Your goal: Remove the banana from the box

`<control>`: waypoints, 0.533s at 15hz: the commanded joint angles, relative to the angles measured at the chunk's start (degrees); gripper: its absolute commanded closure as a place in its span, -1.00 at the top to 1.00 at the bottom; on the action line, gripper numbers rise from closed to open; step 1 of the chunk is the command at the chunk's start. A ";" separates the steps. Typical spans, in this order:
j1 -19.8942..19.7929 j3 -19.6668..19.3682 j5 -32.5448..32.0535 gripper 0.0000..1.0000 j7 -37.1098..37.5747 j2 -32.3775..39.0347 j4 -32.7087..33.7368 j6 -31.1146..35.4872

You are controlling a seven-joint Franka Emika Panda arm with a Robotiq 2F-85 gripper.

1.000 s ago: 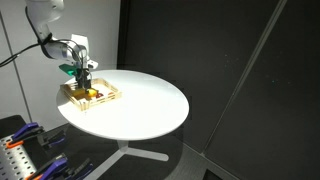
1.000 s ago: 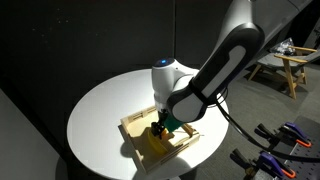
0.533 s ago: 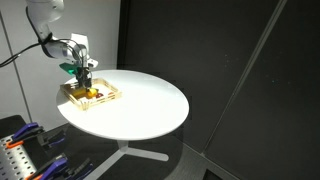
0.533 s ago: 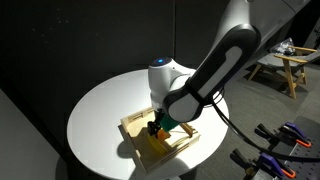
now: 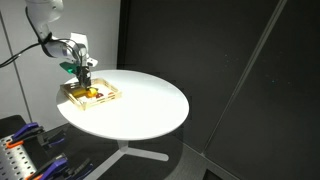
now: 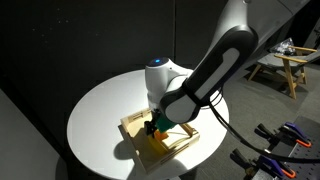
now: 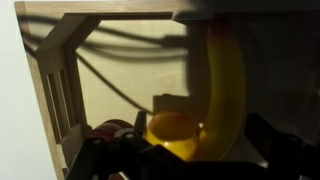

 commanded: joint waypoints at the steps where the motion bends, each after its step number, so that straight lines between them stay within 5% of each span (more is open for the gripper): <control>1: 1.94 -1.66 -1.34 1.00 4.97 1.20 2.33 -1.02; 8: 3.31 -1.98 -1.00 1.00 9.85 3.15 4.11 -0.94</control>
